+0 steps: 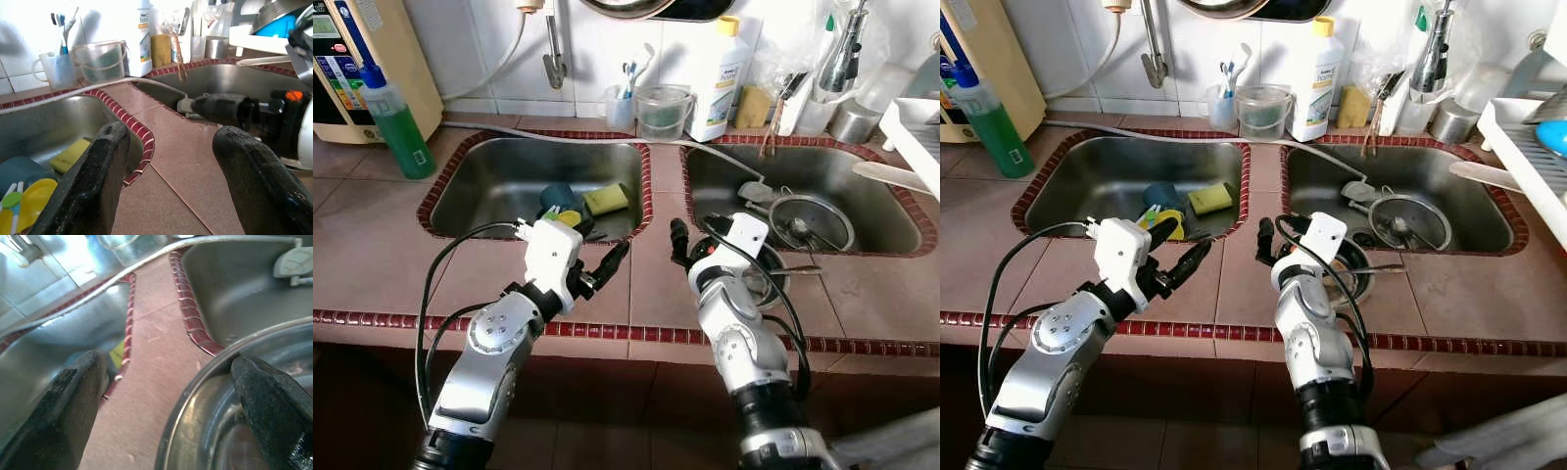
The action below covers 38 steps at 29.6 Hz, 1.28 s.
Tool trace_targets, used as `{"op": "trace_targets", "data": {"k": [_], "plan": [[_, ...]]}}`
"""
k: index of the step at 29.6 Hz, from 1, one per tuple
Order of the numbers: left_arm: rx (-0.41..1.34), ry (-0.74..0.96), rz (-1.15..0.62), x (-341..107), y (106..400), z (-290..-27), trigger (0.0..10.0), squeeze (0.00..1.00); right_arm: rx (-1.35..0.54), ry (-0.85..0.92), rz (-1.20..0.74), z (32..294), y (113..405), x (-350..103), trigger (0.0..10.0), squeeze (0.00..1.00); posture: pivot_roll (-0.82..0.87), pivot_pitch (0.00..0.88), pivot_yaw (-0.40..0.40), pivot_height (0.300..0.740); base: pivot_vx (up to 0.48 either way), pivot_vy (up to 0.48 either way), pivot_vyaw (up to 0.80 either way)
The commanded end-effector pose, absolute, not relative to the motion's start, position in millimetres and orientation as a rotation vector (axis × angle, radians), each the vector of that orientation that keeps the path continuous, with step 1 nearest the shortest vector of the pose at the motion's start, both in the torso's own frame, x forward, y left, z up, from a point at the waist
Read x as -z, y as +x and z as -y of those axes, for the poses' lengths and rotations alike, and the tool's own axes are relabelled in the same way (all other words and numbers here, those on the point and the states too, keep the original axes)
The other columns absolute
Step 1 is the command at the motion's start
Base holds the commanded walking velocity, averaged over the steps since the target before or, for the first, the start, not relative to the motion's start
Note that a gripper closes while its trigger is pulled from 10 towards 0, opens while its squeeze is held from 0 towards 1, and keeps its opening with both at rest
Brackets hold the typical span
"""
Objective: Kitchen organization
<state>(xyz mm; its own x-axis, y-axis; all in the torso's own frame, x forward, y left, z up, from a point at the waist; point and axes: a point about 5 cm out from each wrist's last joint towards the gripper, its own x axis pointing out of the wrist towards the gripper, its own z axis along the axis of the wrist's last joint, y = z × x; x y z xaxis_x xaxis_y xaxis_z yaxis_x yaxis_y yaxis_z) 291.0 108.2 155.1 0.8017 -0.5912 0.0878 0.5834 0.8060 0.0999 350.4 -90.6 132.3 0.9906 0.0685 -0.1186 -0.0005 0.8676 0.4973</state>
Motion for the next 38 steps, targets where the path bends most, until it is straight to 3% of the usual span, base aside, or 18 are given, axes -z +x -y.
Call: {"op": "trace_targets", "data": {"k": [1, 15, 38], "plan": [[0.639, 0.071, 0.129, -159, 289, -106, 10.0, 0.0, -0.101, 0.582, -0.11, 67, 355, -147, 10.0, 0.0, -0.13, 0.068, 0.009, 0.74, 0.0, 0.0, 0.0], [0.636, 0.07, 0.127, -160, 287, -107, 10.0, 0.0, -0.209, 0.617, -0.131, 47, 359, -145, 10.0, 0.0, -0.12, 0.082, 0.01, 0.74, 0.0, 0.0, 0.0], [0.631, 0.063, 0.131, -161, 286, -106, 10.0, 0.0, -0.421, 0.644, -0.221, 3, 339, -131, 10.0, 0.0, -0.12, 0.086, 0.002, 0.74, 0.0, 0.0, 0.0]]}}
